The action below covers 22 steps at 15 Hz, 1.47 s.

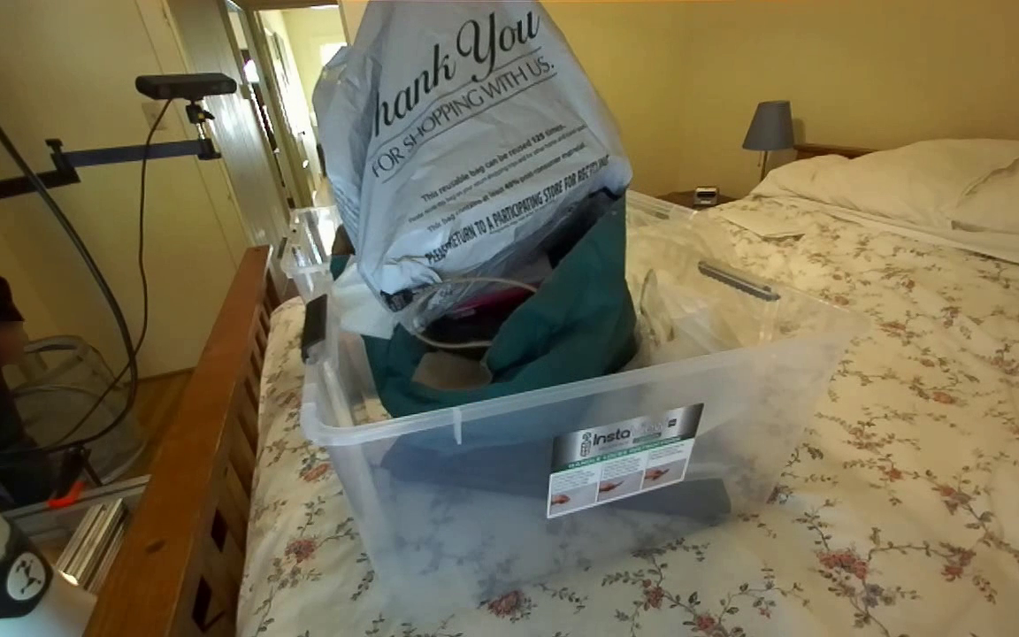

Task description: Move the lid to lean on the north side of the totes and pick up the grey plastic bag

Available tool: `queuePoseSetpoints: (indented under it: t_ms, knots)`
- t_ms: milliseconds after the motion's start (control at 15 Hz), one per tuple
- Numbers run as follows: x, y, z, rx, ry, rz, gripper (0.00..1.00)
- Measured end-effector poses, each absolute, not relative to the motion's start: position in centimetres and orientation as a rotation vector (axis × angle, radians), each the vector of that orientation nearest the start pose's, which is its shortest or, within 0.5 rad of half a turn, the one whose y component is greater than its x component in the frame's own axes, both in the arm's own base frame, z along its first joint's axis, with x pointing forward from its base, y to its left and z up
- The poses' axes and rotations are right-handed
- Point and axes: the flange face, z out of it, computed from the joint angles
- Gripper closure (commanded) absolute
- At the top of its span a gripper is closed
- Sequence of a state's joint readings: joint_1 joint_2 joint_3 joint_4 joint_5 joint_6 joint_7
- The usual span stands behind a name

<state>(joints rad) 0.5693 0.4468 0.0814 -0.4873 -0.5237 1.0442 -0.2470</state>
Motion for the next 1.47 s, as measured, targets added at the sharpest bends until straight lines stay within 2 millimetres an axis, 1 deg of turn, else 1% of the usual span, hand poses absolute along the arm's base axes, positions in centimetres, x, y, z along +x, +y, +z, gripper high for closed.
queuePoseSetpoints:
  t_ms: [133,333,400,467,600,733,800,1000,1133,1333,1467]
  knots:
    - [49.5,27.1,79.5,-3.346,-1.037,-0.338,0.99]
    - [49.6,26.9,79.5,-3.350,-1.034,-0.340,1.00]
    - [49.7,26.9,79.2,-3.355,-1.031,-0.316,1.00]
    - [50.1,27.0,78.8,-3.359,-1.029,-0.312,1.00]
    - [51.3,27.8,78.5,-3.352,-1.045,-0.407,1.00]
    - [51.7,29.2,78.4,-3.327,-1.088,-0.490,1.00]
    - [51.6,30.3,78.3,-3.307,-1.130,-0.518,1.00]
    - [50.8,33.9,77.6,-3.239,-1.283,-0.578,1.00]
    - [50.1,35.9,77.5,-3.195,-1.386,-0.610,1.00]
    - [49.0,37.4,77.9,-3.143,-1.511,-0.656,1.00]
    - [49.1,37.6,78.3,-3.130,-1.548,-0.713,1.00]
